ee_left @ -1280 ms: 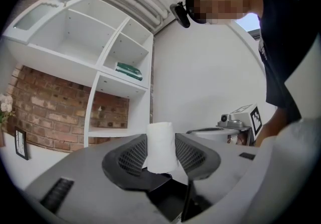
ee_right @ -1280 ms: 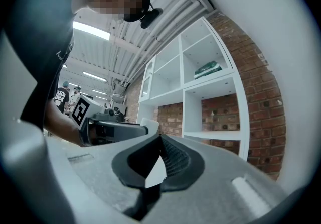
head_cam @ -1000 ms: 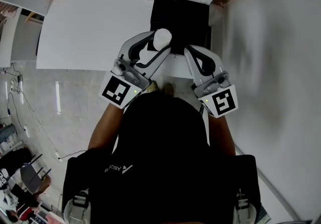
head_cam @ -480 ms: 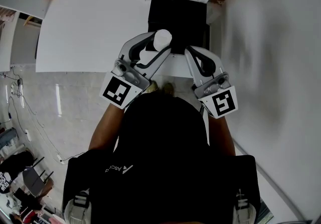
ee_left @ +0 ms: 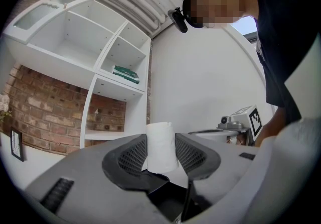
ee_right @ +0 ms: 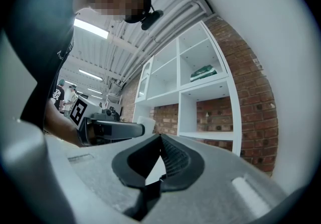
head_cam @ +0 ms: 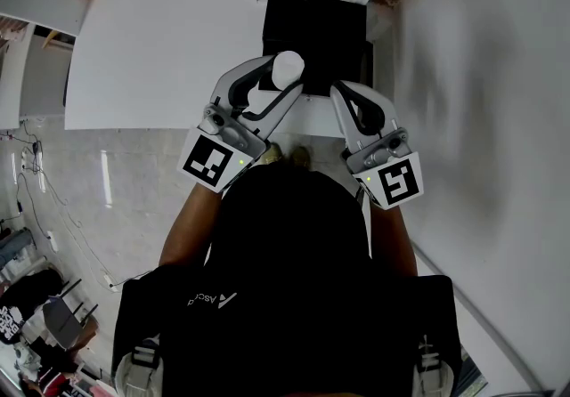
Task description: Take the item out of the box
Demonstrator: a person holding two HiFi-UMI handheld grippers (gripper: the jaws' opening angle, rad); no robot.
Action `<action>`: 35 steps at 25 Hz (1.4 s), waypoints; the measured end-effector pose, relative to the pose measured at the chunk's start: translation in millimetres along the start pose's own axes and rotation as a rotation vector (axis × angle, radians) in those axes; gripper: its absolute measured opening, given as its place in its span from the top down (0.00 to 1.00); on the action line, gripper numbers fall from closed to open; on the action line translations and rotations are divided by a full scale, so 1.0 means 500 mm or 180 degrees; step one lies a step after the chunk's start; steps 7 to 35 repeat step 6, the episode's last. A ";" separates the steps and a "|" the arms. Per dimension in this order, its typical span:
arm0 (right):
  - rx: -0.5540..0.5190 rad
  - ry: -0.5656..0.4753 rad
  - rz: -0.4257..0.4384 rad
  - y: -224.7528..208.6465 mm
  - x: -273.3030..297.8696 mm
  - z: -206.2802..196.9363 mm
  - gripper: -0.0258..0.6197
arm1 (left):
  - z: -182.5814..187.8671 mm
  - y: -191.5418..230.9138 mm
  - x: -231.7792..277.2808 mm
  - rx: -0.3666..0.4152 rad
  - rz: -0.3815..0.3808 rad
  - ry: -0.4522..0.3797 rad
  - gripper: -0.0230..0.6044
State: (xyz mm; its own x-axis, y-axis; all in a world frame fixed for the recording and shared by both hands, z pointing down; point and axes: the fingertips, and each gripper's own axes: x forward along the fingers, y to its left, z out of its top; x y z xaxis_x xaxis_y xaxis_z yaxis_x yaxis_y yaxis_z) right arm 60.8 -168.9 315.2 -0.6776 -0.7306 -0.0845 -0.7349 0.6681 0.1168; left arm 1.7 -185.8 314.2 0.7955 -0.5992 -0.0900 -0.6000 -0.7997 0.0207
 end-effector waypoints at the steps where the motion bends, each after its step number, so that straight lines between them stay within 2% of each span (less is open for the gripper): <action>1: 0.0005 0.0001 -0.0004 0.000 -0.001 -0.001 0.96 | 0.000 0.000 0.000 -0.0002 -0.0002 0.0003 0.69; 35: 0.0013 -0.0004 -0.0007 -0.001 -0.002 -0.004 0.96 | -0.003 -0.001 0.002 -0.0003 -0.0010 0.0006 0.69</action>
